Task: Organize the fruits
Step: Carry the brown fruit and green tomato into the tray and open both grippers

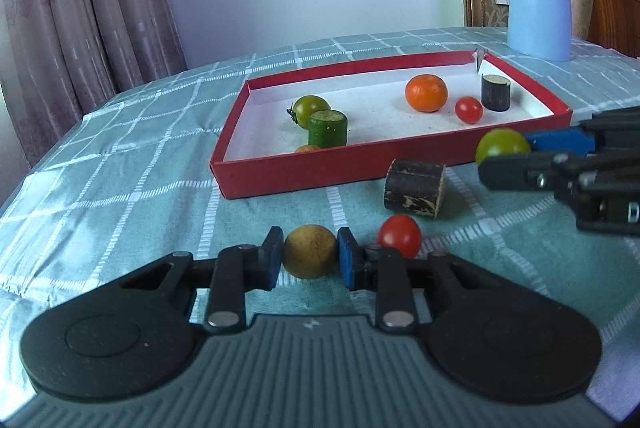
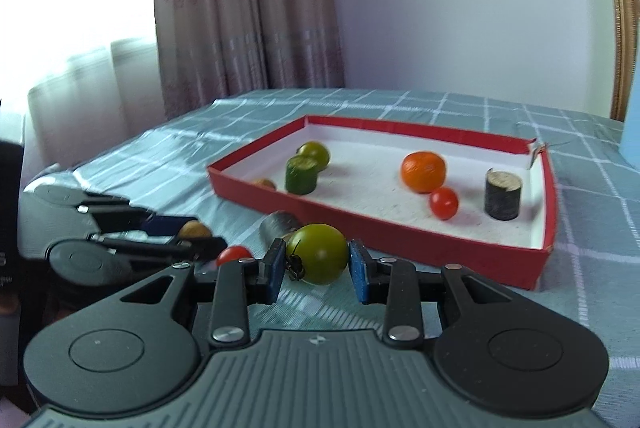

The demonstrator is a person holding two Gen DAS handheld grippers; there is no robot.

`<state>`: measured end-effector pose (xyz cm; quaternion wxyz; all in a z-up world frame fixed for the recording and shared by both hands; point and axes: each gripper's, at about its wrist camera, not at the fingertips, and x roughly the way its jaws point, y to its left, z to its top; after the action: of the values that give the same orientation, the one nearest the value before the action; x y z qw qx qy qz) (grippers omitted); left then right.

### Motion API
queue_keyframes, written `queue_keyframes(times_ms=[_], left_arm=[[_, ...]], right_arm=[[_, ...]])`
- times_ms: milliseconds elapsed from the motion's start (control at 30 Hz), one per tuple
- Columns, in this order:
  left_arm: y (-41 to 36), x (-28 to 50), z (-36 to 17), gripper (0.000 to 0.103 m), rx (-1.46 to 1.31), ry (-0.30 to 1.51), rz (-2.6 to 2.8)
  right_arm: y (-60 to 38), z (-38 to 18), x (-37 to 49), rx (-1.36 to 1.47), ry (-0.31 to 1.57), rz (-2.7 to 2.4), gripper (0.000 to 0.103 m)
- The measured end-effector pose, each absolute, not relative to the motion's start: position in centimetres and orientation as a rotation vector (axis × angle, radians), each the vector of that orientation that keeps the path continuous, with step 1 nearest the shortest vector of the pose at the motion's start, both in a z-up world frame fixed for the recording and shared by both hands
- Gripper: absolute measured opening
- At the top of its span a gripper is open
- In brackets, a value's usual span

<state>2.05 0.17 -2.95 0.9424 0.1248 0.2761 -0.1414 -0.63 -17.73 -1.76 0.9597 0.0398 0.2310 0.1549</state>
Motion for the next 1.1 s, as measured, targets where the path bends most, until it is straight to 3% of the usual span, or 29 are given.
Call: queue_keyframes(times_ms=[600, 1100], left_arm=[[-1.9, 2.9, 1.4, 0.026, 0.237, 0.459, -0.322], [-4.2, 8.5, 0.8, 0.026, 0.198, 0.507, -0.279]], right_arm=[[-19.5, 0.4, 0.7, 0.117, 0.385, 0.214, 0.033], [-19.8, 0.8, 4.4, 0.097, 0.397, 0.115, 0.033]])
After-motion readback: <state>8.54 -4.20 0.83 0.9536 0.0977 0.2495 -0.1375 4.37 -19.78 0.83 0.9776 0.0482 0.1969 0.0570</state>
